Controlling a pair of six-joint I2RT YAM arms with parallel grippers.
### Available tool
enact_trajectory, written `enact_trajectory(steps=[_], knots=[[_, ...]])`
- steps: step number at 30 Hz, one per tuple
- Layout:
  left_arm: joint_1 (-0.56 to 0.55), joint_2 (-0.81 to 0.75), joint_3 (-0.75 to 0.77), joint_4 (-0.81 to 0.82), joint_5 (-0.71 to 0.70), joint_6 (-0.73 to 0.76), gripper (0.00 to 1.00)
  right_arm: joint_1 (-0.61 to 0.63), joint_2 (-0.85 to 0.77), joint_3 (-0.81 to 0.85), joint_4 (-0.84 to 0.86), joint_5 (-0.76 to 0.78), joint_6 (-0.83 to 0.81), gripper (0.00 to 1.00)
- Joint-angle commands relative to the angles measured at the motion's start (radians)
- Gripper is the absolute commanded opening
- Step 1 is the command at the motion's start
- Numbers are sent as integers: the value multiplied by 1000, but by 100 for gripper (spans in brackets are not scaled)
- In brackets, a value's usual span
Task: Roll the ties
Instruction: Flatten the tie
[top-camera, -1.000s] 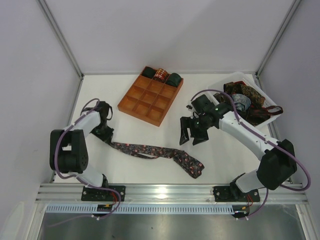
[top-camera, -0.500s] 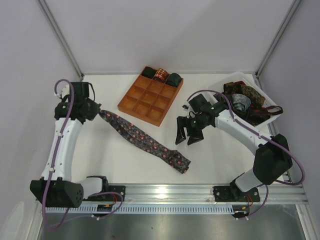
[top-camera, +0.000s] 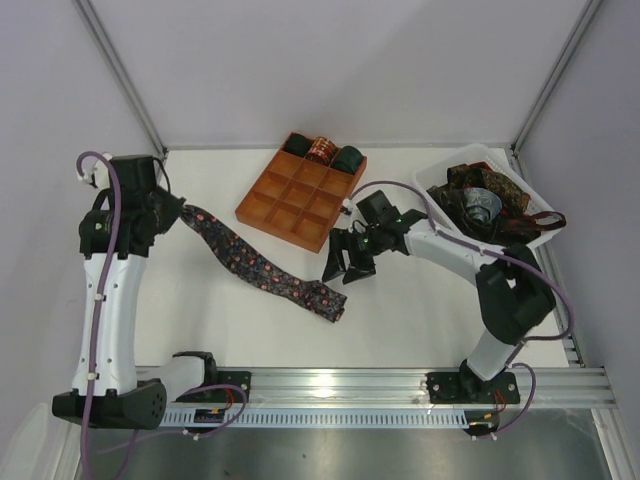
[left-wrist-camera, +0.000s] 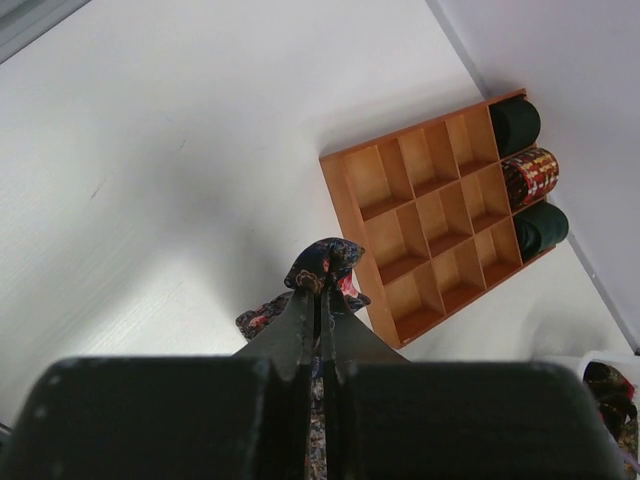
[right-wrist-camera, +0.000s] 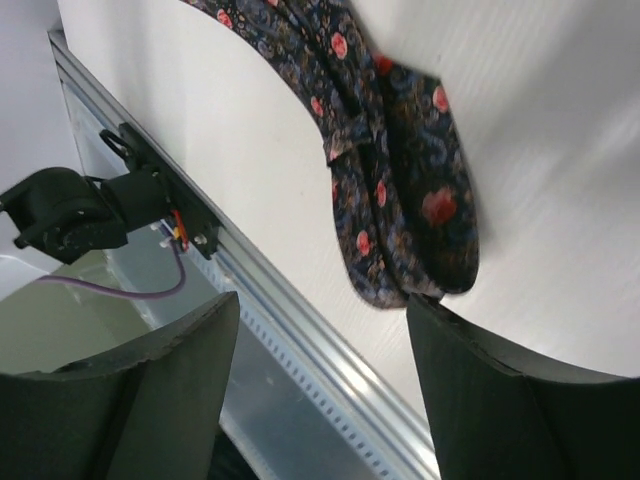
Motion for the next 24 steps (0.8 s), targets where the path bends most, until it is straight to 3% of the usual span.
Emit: enact_trajectory(steps=[1, 5, 9, 24], knots=[[5, -53, -1, 2, 7, 37, 1, -10, 48, 52, 135, -62, -151, 76], [5, -64, -17, -1, 50, 35, 1, -27, 164, 118, 157, -121, -192, 76], [5, -68, 9, -2, 56, 46, 1, -18, 220, 134, 160, -277, -213, 71], [5, -57, 55, 26, 123, 35, 0, 15, 255, 51, 144, -216, -261, 68]])
